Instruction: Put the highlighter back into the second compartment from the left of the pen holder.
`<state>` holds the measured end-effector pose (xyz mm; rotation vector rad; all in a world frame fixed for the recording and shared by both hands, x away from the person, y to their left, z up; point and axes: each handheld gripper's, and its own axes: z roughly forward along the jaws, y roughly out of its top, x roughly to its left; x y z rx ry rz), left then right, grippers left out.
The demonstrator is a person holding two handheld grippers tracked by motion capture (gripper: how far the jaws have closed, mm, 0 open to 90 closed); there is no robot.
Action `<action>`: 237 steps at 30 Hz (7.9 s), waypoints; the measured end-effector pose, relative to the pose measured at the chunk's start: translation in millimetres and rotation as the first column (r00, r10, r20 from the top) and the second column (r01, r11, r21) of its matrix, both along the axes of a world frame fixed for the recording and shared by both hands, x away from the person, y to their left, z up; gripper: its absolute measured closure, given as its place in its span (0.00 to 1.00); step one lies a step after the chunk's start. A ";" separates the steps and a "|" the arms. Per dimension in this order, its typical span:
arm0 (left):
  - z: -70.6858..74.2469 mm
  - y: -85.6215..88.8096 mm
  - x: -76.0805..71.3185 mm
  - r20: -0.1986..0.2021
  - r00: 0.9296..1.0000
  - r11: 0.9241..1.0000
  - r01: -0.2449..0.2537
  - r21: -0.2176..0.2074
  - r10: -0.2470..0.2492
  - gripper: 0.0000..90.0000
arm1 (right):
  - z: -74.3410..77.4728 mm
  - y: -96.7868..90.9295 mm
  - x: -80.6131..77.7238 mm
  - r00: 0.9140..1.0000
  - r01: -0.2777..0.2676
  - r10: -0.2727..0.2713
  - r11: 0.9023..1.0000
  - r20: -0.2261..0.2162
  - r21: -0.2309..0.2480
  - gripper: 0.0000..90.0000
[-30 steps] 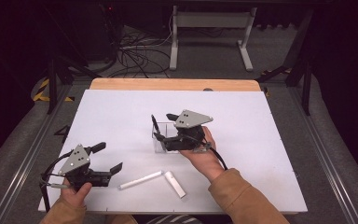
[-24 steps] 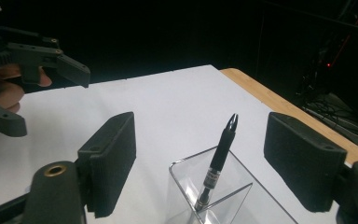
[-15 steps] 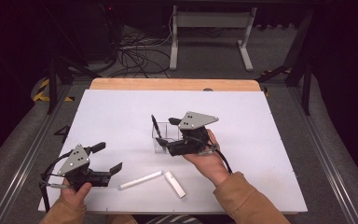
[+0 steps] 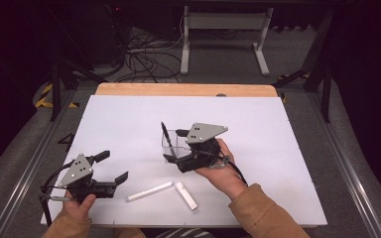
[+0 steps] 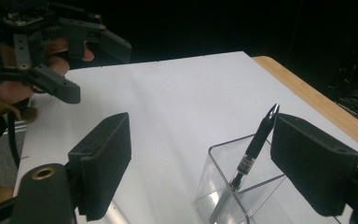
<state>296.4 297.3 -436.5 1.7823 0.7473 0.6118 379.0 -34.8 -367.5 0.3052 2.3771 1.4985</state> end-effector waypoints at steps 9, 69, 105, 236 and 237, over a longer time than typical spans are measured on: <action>-0.1 0.3 0.4 0.003 1.000 1.000 -0.001 0.004 0.001 0.10 | 0.4 0.7 0.8 1.000 -0.022 0.022 0.999 0.004 -0.024 0.24; 3.4 -65.3 6.7 -0.186 0.977 0.969 0.145 0.201 -0.108 0.20 | -78.9 -156.4 -46.3 0.973 0.214 -0.198 0.967 -0.119 0.140 0.08; 0.3 -118.6 42.9 -0.550 0.833 0.865 0.317 0.388 -0.059 0.44 | -108.1 -170.0 -44.5 0.958 0.268 -0.250 0.955 -0.142 0.129 0.07; 68.0 -105.7 59.9 -0.192 0.939 0.956 0.294 0.013 -0.286 0.87 | -112.1 -164.6 -42.2 0.962 0.233 -0.209 0.964 -0.176 0.129 0.07; 68.5 -105.7 60.2 -0.181 0.942 0.958 0.288 0.008 -0.282 0.87 | -112.0 -164.8 -42.2 0.962 0.233 -0.209 0.964 -0.176 0.129 0.07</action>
